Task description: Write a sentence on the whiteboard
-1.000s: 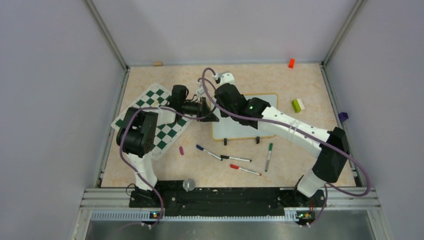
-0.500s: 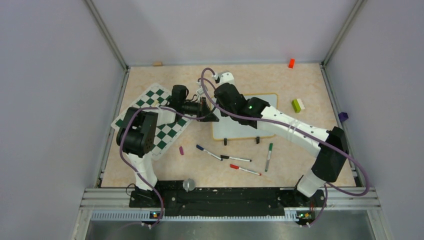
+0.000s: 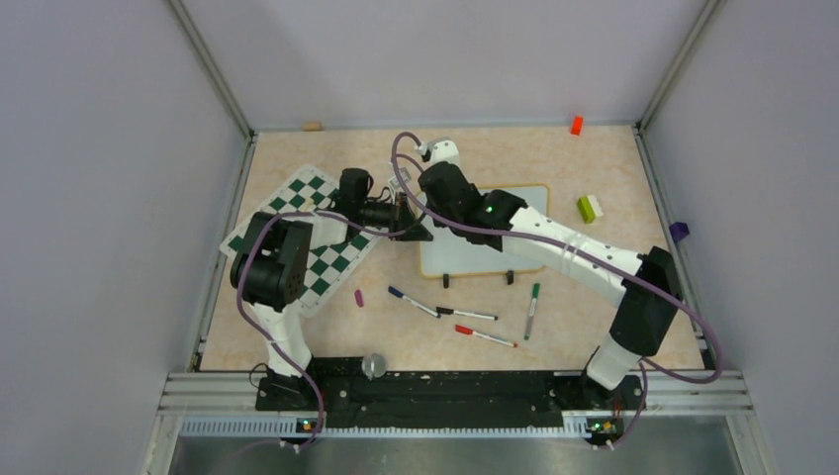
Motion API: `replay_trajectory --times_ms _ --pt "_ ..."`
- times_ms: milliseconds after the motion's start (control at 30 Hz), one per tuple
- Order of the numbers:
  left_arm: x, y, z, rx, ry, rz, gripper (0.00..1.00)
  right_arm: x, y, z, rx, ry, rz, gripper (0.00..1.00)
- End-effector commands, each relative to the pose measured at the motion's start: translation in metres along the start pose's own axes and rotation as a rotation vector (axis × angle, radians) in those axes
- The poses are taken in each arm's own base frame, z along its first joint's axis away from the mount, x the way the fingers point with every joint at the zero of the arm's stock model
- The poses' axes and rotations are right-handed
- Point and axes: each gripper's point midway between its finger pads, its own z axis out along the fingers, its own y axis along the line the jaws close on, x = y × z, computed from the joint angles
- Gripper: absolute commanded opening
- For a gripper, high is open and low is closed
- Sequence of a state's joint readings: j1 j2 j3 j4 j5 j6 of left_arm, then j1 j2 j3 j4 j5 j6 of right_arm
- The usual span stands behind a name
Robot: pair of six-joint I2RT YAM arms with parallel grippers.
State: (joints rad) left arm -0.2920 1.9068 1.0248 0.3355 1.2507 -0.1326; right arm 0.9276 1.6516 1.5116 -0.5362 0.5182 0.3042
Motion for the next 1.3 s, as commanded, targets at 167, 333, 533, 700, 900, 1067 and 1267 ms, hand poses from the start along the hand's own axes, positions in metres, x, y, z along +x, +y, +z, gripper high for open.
replay_trajectory --times_ms 167,333,533,700,900,1067,1267 --pt "0.005 -0.001 0.001 0.008 0.013 0.015 0.00 -0.017 0.008 0.003 0.001 -0.044 0.006 0.00" --pt "0.005 -0.001 0.001 0.007 0.014 0.016 0.00 -0.016 0.013 0.004 -0.022 -0.037 0.000 0.00" --pt "0.006 -0.001 0.001 0.006 0.014 0.017 0.00 -0.009 0.018 0.008 -0.041 -0.016 -0.014 0.00" --pt "0.005 -0.001 0.001 0.006 0.013 0.020 0.00 0.001 0.019 0.010 -0.049 0.010 -0.019 0.00" --pt "0.005 -0.001 0.001 0.007 0.014 0.018 0.00 0.012 0.018 0.009 -0.054 0.040 -0.024 0.00" --pt "0.005 -0.001 0.001 0.007 0.013 0.020 0.00 0.019 0.018 0.006 -0.067 0.058 -0.028 0.00" --pt "0.006 -0.001 0.001 0.007 0.014 0.018 0.00 0.026 0.016 0.004 -0.064 0.084 -0.039 0.00"
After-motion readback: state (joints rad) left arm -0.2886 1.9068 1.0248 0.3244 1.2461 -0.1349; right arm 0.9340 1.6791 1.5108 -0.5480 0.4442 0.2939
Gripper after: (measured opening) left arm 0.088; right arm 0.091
